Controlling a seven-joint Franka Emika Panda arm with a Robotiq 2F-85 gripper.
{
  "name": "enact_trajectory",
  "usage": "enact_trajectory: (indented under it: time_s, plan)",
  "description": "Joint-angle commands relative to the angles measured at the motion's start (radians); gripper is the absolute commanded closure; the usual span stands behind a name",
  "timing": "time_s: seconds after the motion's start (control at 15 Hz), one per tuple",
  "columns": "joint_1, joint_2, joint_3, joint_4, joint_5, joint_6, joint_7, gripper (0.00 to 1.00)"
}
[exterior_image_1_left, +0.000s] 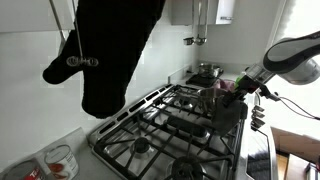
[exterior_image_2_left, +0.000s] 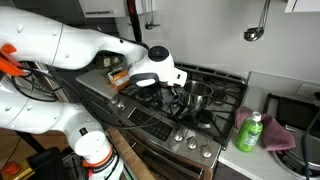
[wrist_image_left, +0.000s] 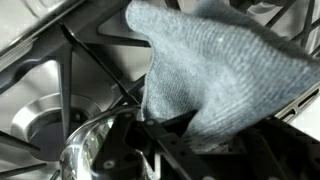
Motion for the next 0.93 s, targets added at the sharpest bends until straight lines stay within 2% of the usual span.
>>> enact_trajectory:
  time_s: [0.0, 0.4, 0.67, 0.87]
  plan:
    - [0.042, 0.015, 0.044, 0.0, 0.036, 0.062, 0.093, 1.0]
    - [0.044, 0.023, 0.106, 0.0, 0.029, 0.127, 0.278, 1.0]
    - [0.118, 0.031, 0.122, 0.001, 0.101, 0.118, 0.319, 1.0]
    - [0.117, 0.064, 0.148, 0.001, 0.139, 0.114, 0.366, 1.0]
